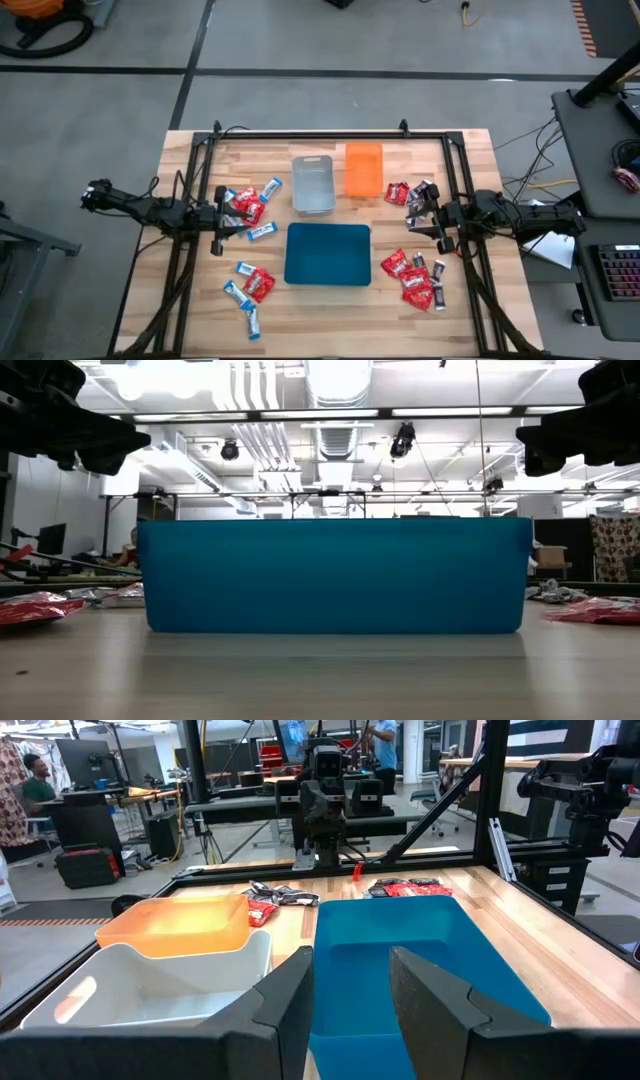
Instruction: Sort candy
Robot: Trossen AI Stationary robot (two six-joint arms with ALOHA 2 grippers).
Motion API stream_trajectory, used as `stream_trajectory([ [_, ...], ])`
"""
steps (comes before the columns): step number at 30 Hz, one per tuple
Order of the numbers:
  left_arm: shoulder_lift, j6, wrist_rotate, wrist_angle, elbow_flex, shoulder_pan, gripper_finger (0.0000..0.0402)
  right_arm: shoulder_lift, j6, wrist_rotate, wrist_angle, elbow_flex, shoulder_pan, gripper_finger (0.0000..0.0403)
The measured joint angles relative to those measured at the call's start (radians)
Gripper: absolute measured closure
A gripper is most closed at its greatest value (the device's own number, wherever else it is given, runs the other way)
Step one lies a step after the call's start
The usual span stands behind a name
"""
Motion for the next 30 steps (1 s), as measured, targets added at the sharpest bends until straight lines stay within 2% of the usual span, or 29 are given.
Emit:
stream_trajectory([
  [3, 0.0, -0.044, 0.0, 0.027, -0.001, 0.0, 0.0285, 0.0, 0.0, 0.0, 0.0, 0.0, 0.0, 0.0248],
  [5, 0.008, -0.24, 0.006, 0.117, -0.002, -0.001, 0.0285, 0.0, 0.0, 0.0, 0.0, 0.0, 0.0, 0.0248],
  [7, 0.01, -0.332, -0.012, 0.21, -0.002, 0.0, 0.0285, 0.0, 0.0, 0.0, 0.0, 0.0, 0.0, 0.0248],
  [12, 0.01, -0.345, -0.023, 0.379, -0.002, 0.001, 0.0285, 0.0, -0.031, 0.028, 0.002, 0.0, 0.0, 0.0248],
  [16, 0.011, -0.344, -0.049, 0.4, -0.001, 0.0, 0.0285, 0.0, 0.024, 0.097, -0.005, 0.0, 0.0, 0.0248],
  [19, 0.021, -0.343, -0.19, 0.402, -0.001, 0.0, 0.0285, 0.0, 0.212, 0.242, -0.005, 0.0, 0.0, 0.0248],
  [22, 0.046, -0.344, -0.374, 0.398, -0.001, 0.0, 0.0285, 0.0, 0.5, 0.48, -0.005, 0.0, 0.0, 0.0248],
  [24, 0.072, -0.352, -0.478, 0.398, -0.001, 0.0, 0.0285, 0.0, 0.611, 0.607, -0.004, 0.001, 0.0, 0.025],
  [28, 0.125, -0.399, -0.63, 0.422, -0.001, 0.0, 0.0285, 0.002, 0.661, 0.62, 0.003, 0.001, 0.0, 0.0261],
  [30, 0.16, -0.53, -0.646, 0.407, -0.004, 0.001, 0.0285, 0.003, 0.666, 0.621, 0.015, 0.0, 0.0, 0.0268],
])
